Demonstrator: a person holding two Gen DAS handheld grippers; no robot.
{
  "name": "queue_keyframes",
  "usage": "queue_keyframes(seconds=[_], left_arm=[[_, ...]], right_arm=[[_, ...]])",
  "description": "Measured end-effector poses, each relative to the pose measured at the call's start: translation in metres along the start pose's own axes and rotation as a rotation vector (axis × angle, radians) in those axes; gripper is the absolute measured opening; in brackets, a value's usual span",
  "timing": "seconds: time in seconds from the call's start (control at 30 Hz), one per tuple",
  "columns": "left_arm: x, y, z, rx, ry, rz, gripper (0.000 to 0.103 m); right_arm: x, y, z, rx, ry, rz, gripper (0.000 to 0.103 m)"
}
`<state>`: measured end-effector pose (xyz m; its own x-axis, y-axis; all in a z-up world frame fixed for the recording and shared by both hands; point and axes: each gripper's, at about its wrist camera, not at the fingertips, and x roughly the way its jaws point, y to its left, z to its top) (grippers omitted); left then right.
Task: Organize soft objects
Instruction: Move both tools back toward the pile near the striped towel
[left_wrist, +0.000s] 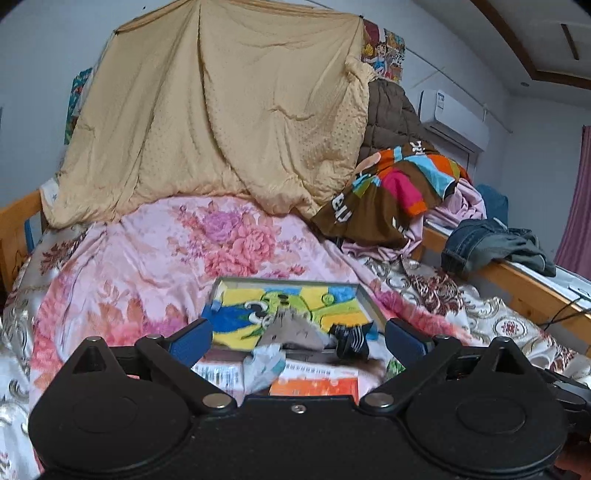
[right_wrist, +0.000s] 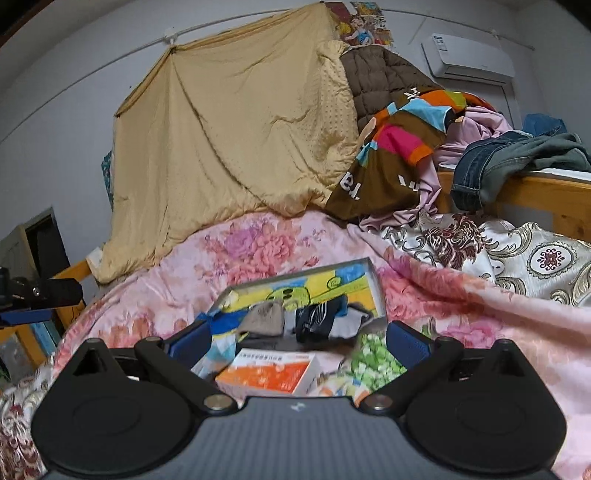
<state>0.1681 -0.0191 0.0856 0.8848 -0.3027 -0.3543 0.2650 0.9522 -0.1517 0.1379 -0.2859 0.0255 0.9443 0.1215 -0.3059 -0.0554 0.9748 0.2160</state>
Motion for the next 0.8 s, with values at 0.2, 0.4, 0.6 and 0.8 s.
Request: queue_keyframes(seconds=[0.2, 0.4, 0.6, 0.8], left_arm=[[-0.006, 0.018, -0.018, -0.009, 0.033, 0.015, 0.101], [-0.004, 0.038, -0.035, -0.007, 0.064, 0.021, 0.102], [0.009, 0.051, -0.05, -0.019, 0.123, 0.027, 0.102], [0.023, 0.055, -0.064, -0.002, 0.178, -0.011, 0.102]], right_arm=[[-0.003, 0.019, -0.015, -0.066, 0.019, -0.01, 0.103], [-0.008, 0.03, -0.034, -0.103, 0.052, -0.02, 0.103], [-0.01, 0.029, -0.05, -0.131, 0.108, -0.042, 0.103], [-0.001, 0.03, -0.055, -0.146, 0.151, -0.026, 0.103]])
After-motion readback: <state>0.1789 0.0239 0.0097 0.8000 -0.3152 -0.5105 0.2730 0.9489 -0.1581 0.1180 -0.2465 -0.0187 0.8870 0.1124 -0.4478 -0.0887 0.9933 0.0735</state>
